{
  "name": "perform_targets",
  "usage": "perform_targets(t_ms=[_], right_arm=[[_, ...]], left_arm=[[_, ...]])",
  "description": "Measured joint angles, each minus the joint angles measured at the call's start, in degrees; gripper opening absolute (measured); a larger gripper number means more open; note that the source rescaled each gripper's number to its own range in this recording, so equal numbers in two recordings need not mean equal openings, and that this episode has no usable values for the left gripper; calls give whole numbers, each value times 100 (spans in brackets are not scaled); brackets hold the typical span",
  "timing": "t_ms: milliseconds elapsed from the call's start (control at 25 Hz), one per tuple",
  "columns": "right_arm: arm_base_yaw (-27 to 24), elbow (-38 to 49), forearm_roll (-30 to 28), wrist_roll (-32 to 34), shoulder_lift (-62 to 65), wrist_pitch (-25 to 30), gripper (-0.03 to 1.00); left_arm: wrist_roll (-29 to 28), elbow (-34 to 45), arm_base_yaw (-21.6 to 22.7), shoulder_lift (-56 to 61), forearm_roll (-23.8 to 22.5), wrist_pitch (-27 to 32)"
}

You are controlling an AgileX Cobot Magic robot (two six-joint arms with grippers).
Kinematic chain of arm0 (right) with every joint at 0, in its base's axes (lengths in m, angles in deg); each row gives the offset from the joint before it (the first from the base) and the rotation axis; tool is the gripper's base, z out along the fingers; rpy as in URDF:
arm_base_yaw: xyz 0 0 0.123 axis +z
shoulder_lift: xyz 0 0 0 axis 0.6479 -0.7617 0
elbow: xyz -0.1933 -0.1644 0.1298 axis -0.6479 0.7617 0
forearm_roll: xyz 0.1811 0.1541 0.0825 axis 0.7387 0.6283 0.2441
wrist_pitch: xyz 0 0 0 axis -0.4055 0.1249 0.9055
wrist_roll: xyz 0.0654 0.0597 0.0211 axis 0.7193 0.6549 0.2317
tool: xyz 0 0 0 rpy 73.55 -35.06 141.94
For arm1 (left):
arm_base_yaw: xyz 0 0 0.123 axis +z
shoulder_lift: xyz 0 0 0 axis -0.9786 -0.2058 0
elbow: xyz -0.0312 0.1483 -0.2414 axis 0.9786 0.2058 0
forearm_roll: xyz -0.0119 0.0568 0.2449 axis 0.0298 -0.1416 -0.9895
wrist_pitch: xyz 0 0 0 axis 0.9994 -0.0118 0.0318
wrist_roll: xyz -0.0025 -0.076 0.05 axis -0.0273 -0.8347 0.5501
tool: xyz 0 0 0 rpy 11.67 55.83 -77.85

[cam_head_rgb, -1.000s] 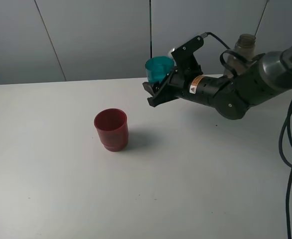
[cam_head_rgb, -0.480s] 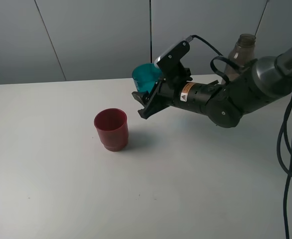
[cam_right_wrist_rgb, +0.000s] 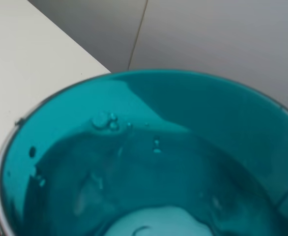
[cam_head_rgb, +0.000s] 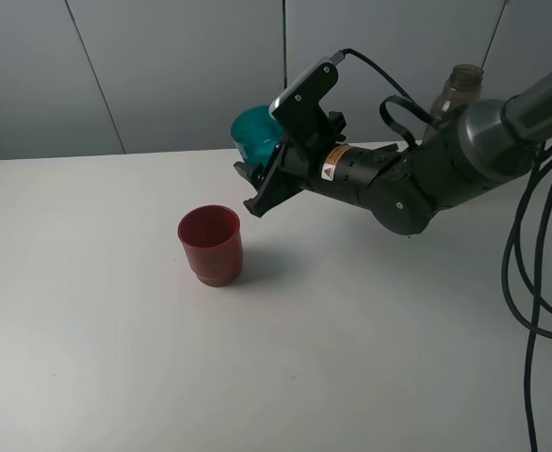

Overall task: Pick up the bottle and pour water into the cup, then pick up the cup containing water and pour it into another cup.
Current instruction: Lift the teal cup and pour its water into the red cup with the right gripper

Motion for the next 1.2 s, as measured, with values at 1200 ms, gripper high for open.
perform_targets(t_ms=[1200], right_arm=[[57, -391, 340, -287, -274, 206, 6]], left_arm=[[0, 0, 0, 0, 0, 0]])
